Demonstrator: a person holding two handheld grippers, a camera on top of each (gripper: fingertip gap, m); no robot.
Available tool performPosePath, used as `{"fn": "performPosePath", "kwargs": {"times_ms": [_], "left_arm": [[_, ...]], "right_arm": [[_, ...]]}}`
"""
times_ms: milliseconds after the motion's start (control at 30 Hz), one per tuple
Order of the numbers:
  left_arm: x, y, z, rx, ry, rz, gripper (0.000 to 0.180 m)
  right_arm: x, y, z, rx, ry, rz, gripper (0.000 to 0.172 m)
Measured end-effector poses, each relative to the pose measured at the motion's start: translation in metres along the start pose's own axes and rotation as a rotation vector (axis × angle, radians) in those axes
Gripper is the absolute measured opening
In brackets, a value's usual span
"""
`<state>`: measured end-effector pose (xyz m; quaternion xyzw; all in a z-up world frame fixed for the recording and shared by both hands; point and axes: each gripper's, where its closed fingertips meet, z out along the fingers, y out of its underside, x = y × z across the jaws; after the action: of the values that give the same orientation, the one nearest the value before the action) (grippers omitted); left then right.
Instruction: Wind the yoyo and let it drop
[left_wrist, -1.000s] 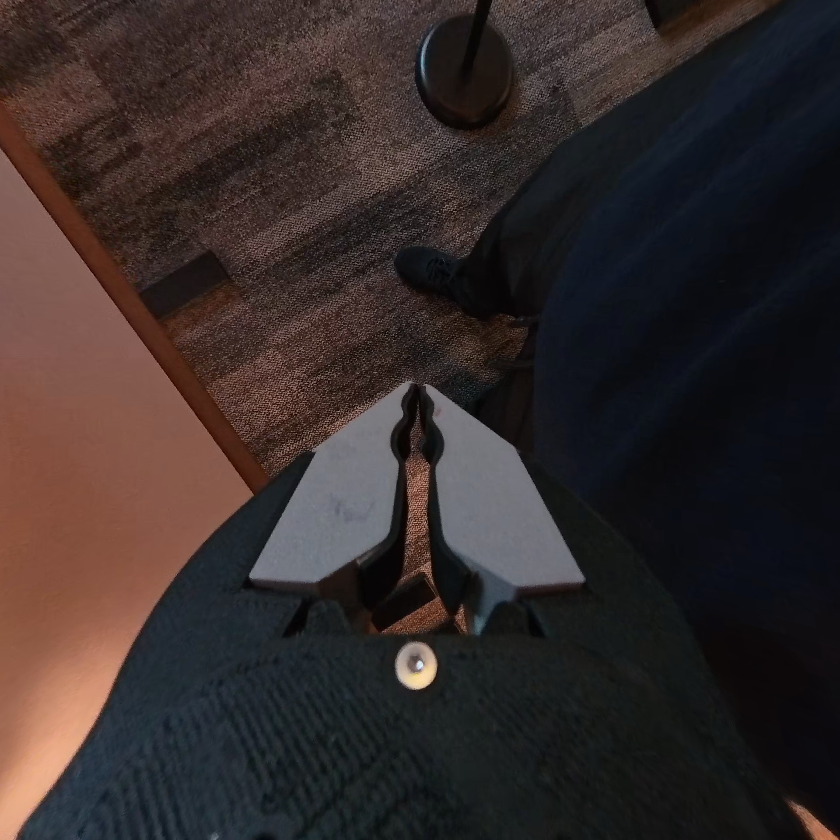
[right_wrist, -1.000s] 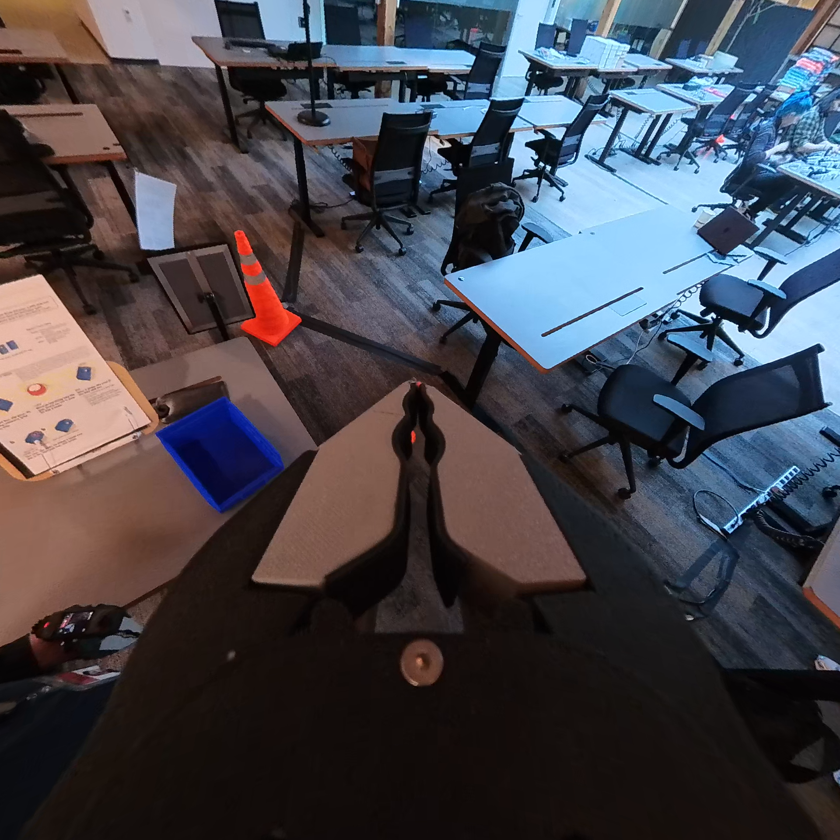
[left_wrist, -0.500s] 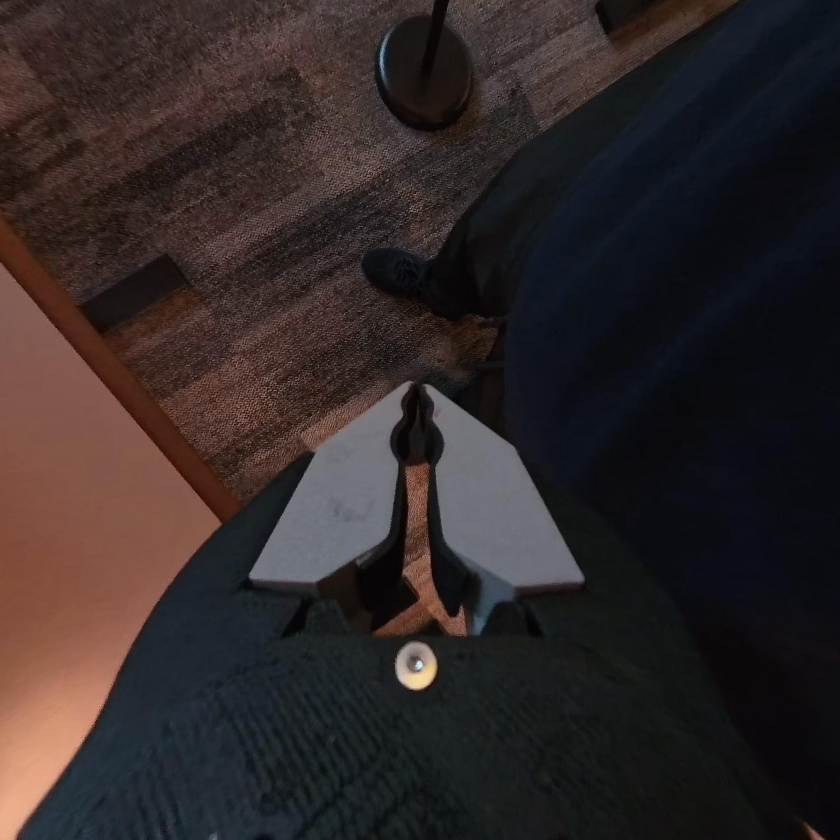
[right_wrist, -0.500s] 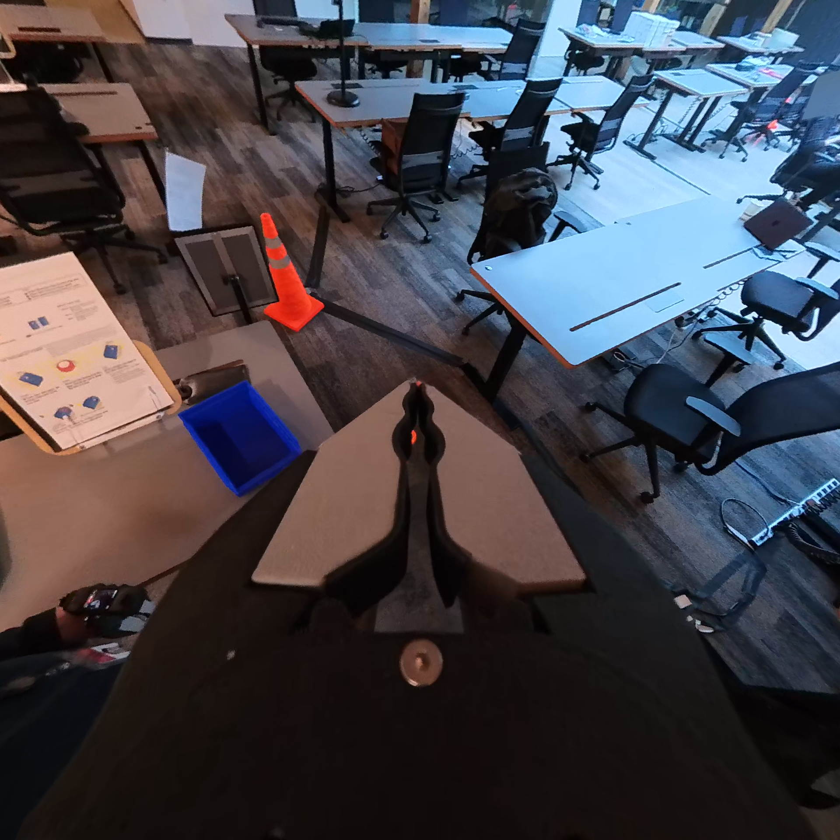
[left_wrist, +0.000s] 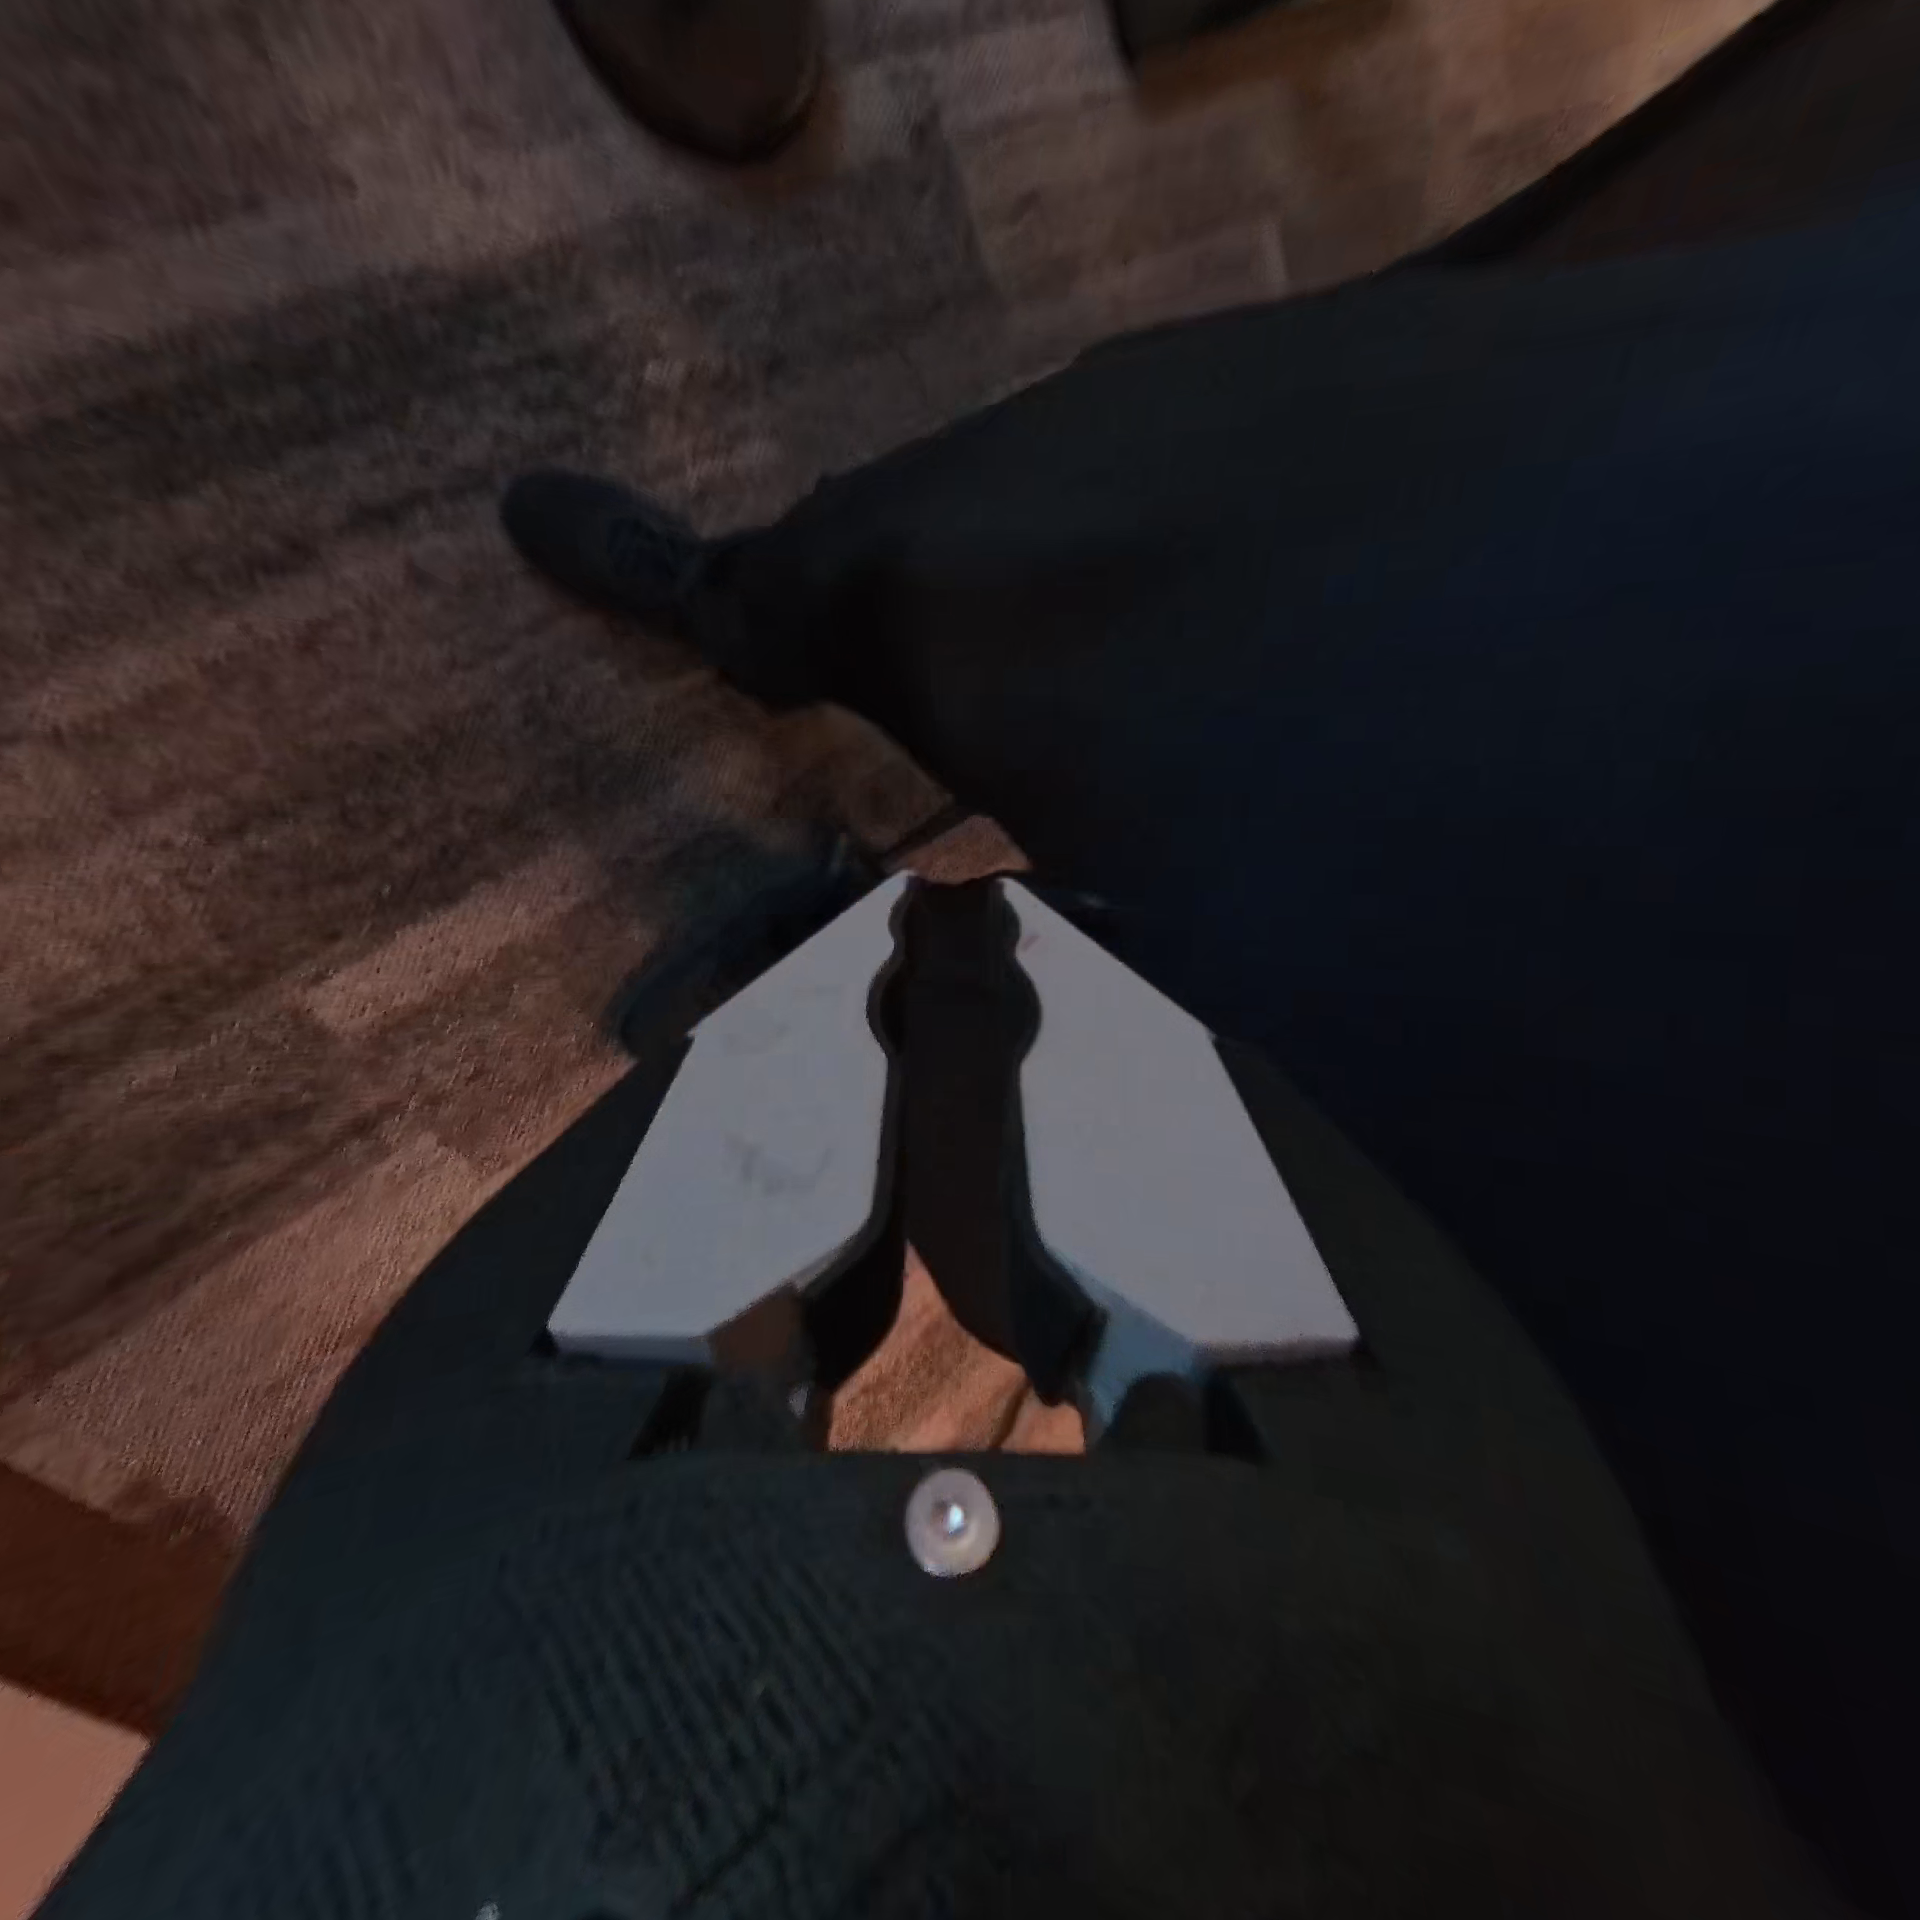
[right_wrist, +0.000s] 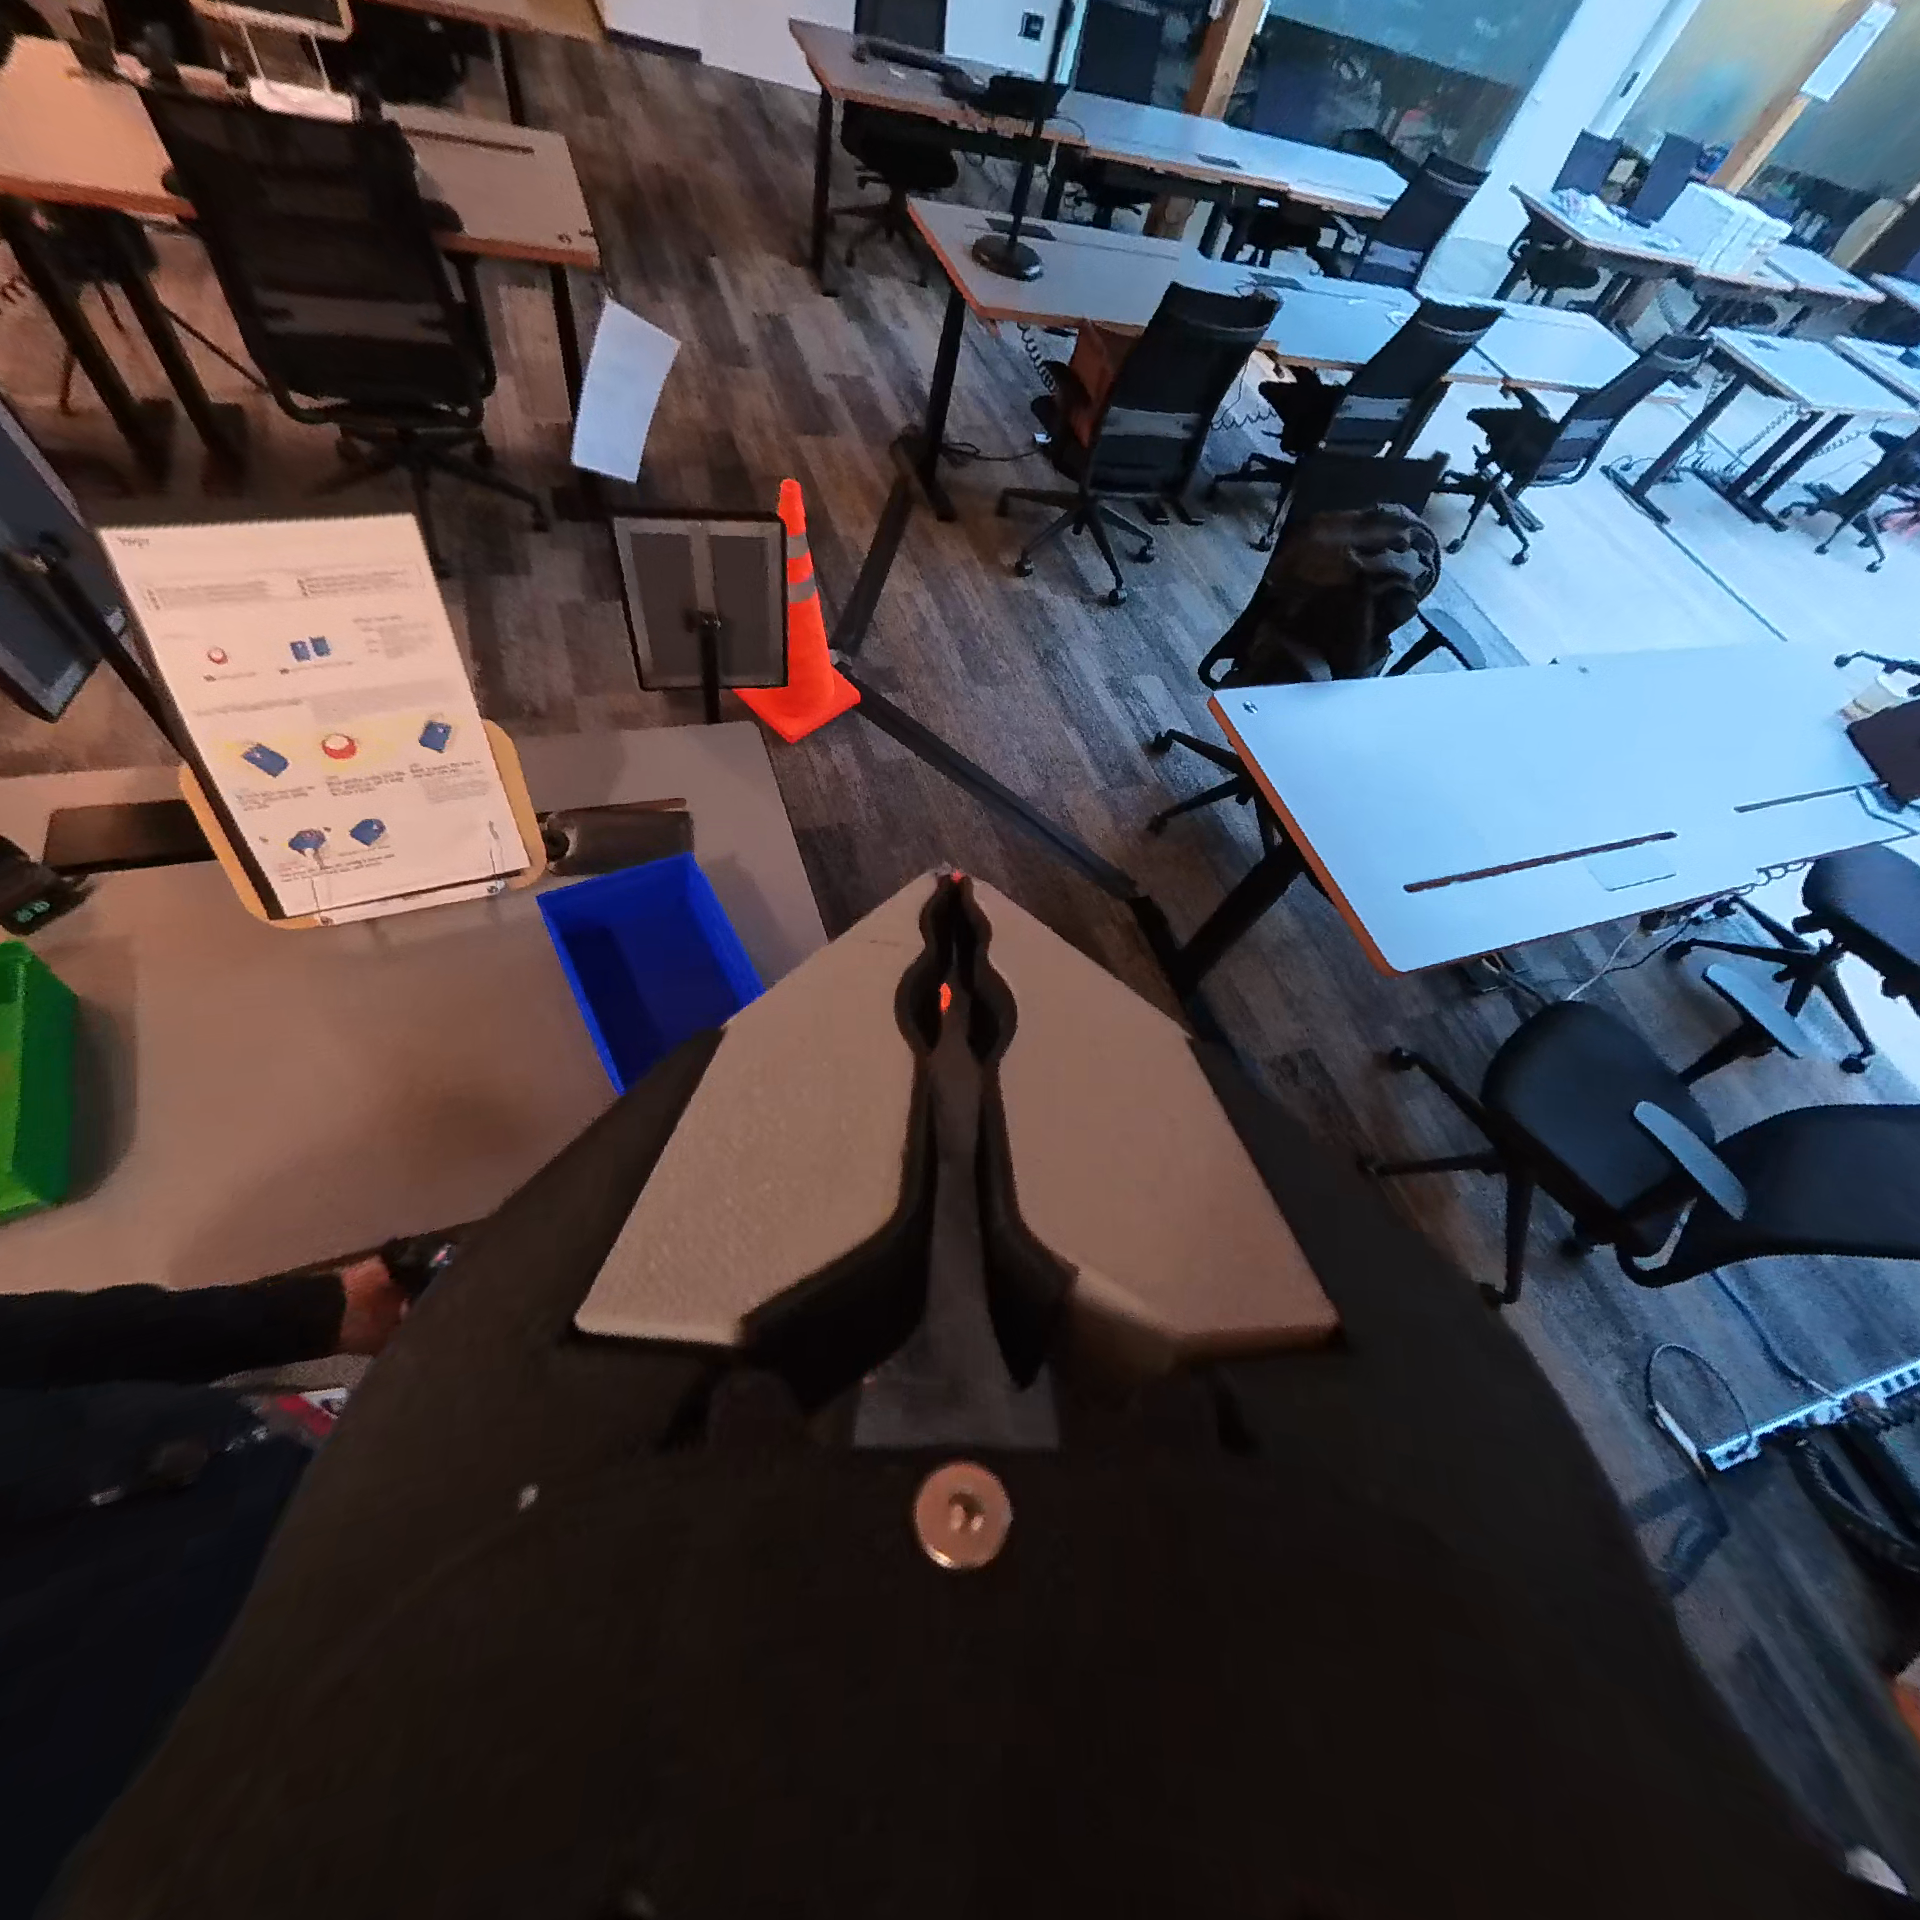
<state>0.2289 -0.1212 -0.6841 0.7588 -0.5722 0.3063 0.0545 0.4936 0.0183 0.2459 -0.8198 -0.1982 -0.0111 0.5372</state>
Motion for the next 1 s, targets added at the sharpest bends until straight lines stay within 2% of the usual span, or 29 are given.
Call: {"fn": "performPosePath", "kwargs": {"times_ms": [133, 233, 300, 367, 400, 467, 533, 567, 633, 800, 1000], "left_arm": [[-0.026, -0.013, 0.044, -0.108, 0.019, -0.043, 0.007], [-0.034, -0.049, 0.065, -0.133, 0.030, -0.032, 0.010], [-0.040, -0.092, 0.069, -0.081, -0.009, 0.006, 0.023], [-0.044, -0.152, 0.062, 0.057, -0.068, 0.048, 0.048], [-0.035, -0.182, 0.052, 0.142, -0.043, 0.079, 0.055], [-0.022, -0.222, 0.036, 0.253, -0.009, 0.124, 0.075], [-0.006, -0.222, 0.037, 0.198, 0.094, 0.184, 0.046], [-0.012, -0.219, 0.041, 0.157, 0.044, 0.212, 0.032], [-0.006, -0.223, 0.042, 0.180, 0.069, 0.235, 0.002], [0.006, -0.231, 0.027, 0.259, 0.083, 0.281, 0.003], [0.016, -0.226, 0.003, 0.302, 0.153, 0.273, 0.003]], "right_arm": [[-0.022, -0.015, -0.003, -0.013, -0.024, -0.043, 0.000], [-0.042, -0.018, -0.001, -0.017, -0.081, -0.039, 0.000], [-0.061, -0.018, 0.001, -0.025, -0.135, -0.035, 0.000], [-0.079, -0.017, 0.001, -0.044, -0.159, -0.059, 0.000], [-0.088, -0.018, -0.001, -0.051, -0.167, -0.074, 0.000], [-0.102, -0.025, -0.008, -0.041, -0.172, -0.093, 0.000], [-0.111, -0.036, -0.018, -0.016, -0.168, -0.104, 0.000], [-0.112, -0.038, -0.022, -0.017, -0.155, -0.116, 0.000], [-0.111, -0.039, -0.025, -0.038, -0.113, -0.143, 0.000], [-0.105, -0.046, -0.033, -0.007, -0.093, -0.130, 0.000], [-0.093, -0.048, -0.039, 0.029, -0.081, -0.129, 0.000]]}}
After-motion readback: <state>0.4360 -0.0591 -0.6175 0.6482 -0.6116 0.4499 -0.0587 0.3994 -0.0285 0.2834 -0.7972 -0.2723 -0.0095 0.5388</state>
